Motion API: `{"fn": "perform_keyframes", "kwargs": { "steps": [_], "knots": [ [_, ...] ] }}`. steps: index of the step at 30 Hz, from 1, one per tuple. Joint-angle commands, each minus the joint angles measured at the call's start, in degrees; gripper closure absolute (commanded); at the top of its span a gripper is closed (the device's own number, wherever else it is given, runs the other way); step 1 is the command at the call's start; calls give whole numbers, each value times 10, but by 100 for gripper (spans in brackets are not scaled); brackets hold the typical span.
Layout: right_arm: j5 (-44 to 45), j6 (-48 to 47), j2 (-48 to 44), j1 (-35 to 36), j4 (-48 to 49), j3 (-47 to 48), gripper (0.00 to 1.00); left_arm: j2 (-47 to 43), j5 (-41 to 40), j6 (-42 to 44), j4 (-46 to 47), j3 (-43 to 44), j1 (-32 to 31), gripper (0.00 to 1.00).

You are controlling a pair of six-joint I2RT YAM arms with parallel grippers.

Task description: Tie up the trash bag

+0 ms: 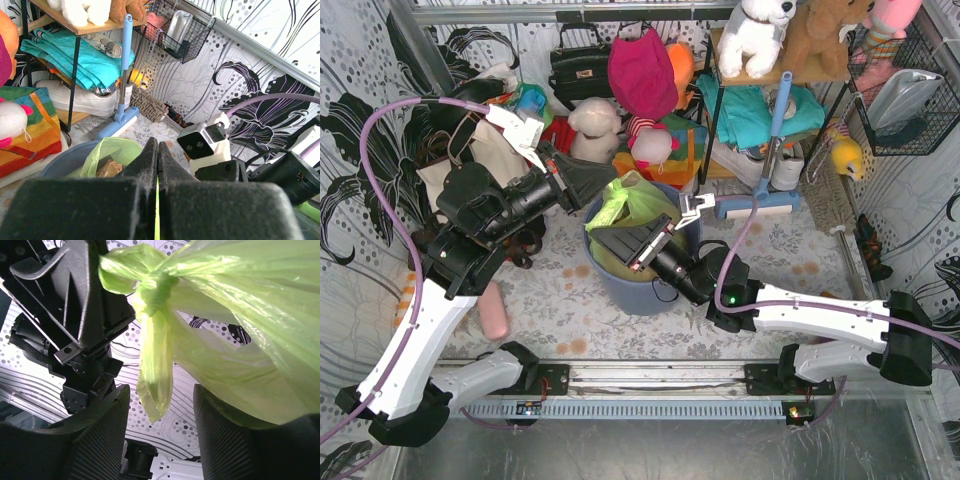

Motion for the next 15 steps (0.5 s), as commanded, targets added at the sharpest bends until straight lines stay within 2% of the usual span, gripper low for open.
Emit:
{"fn": "perform_keyframes", "kwargs": {
  "steps": [1,3,9,15],
  "knots": [
    [2,27,13,2,63,13,50,-8,-3,2,33,1,-1,100],
    [15,32,16,2,77,5,54,-9,-3,1,33,0,-2,100],
    [44,27,14,3,127,-16,54,-9,1,-2,35,-2,-2,100],
    [88,11,8,3,112,-8,56,-7,4,-2,34,3,-2,100]
  ]
}}
